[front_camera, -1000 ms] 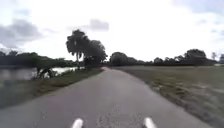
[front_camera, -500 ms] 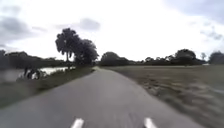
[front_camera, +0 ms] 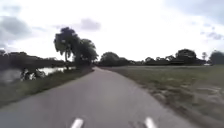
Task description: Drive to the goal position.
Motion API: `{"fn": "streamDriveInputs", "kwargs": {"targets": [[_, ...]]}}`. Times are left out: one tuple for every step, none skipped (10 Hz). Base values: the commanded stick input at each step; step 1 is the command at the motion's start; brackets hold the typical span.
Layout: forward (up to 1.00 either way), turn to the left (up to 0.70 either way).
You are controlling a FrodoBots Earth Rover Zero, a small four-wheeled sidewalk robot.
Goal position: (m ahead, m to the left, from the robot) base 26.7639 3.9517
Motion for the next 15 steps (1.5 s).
{"fn": "streamDriveInputs", "kwargs": {"targets": [[0.85,0.34],[0.85,0.34],[0.85,0.34],[0.85,0.0],[0.85,0.0],[0.85,0.0],[0.85,0.0],[0.85,0.0],[0.85,0.05],[0.85,0.21],[0.85,0.34],[0.85,0.08],[0.85,0.0],[0.85,0.0],[0.85,0.0]]}}
